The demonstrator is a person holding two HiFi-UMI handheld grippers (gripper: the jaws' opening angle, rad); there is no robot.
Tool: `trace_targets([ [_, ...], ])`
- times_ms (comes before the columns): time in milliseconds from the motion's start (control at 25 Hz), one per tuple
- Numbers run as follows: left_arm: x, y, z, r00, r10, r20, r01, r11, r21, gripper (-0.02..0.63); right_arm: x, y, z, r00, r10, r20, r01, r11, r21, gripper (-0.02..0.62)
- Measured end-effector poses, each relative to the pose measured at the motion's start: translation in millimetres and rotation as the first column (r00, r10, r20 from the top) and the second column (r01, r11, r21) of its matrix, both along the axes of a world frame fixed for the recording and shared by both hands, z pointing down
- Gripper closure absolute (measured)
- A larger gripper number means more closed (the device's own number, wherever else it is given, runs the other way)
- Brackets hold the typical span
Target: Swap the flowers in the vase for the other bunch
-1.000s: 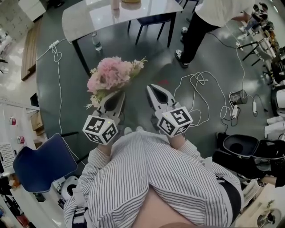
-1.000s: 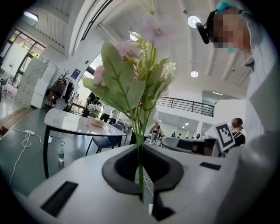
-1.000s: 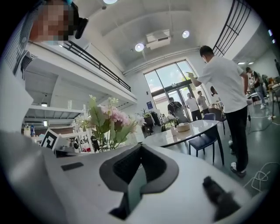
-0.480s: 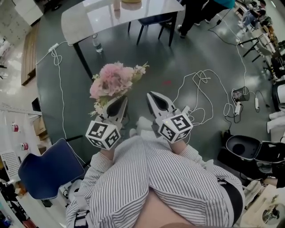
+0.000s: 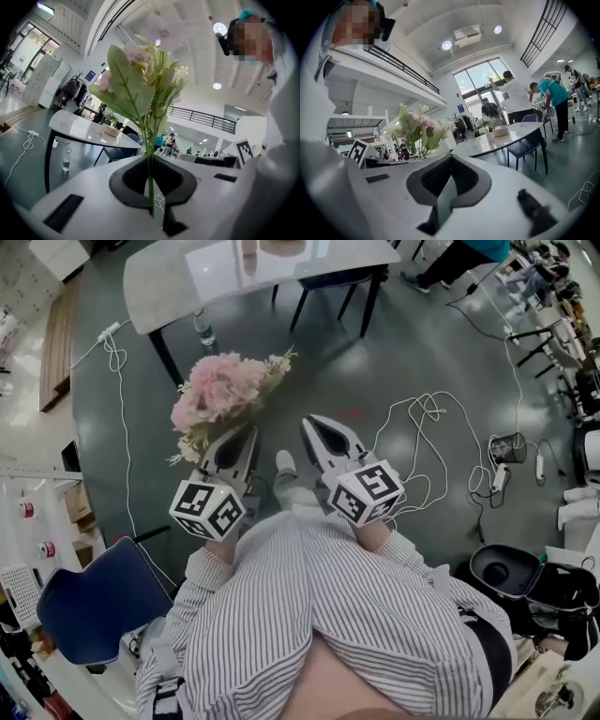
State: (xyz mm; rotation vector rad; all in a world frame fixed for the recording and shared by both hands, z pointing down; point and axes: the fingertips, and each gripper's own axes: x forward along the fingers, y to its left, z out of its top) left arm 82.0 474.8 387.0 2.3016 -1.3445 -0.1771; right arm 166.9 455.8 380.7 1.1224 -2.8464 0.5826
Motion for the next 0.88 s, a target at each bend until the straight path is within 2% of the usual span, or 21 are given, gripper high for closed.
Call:
trace_targets([
  [560, -14.4, -160.4, -11.1, 0.997, -0.078, 0.006, 0.078, 0.996, 0.032, 0.589, -16.1, -168.9, -11.1, 0.997, -0.08, 0.005, 0.08, 0.996, 0.026, 0.584],
  [880, -16.3, -212.7, -9.9, 0.992, -0.125, -0.006, 0.125, 0.992, 0.024, 0.589, -11.6, -222.6, -5.8, 0.995, -0.099, 0.001, 0.099, 0.995, 0.014, 0.584],
])
